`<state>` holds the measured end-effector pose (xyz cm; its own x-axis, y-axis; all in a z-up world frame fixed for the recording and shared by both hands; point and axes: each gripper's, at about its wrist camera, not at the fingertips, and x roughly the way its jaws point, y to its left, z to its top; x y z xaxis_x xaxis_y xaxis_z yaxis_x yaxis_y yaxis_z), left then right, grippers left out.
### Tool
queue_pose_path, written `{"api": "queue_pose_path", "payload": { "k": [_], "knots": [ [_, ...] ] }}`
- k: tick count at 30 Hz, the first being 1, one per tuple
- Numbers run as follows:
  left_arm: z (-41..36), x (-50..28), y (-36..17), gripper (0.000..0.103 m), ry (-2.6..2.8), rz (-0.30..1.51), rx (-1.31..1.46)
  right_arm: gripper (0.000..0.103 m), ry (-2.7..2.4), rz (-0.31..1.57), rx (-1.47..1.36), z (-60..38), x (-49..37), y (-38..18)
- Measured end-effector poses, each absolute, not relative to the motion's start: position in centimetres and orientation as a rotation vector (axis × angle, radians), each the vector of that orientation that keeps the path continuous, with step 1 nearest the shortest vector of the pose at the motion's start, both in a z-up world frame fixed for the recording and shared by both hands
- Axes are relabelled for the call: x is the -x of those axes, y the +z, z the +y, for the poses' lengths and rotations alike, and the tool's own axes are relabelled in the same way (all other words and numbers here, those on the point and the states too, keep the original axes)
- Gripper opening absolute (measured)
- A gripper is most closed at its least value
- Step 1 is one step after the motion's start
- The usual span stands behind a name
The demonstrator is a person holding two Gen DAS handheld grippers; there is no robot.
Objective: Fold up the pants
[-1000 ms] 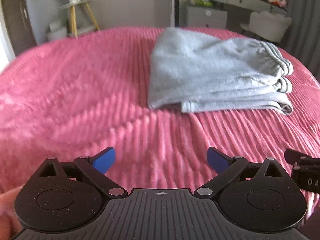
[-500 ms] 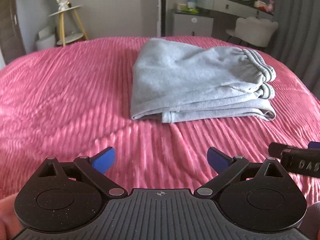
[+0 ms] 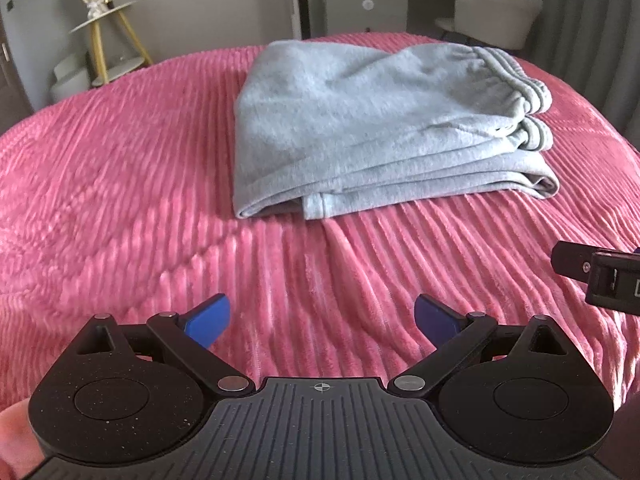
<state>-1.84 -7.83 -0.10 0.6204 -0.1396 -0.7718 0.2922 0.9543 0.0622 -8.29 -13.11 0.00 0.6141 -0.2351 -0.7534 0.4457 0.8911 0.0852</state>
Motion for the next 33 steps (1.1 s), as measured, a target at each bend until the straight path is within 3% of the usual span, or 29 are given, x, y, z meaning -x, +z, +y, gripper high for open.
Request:
{"api": "queue_pose_path", "payload": {
  "k": [33],
  "knots": [
    [-7.60, 1.31, -0.52, 0.101, -0.244, 0.908, -0.171, 0.097, -0.389, 0.838, -0.207, -12.16, 7.87, -0.06]
  ]
}}
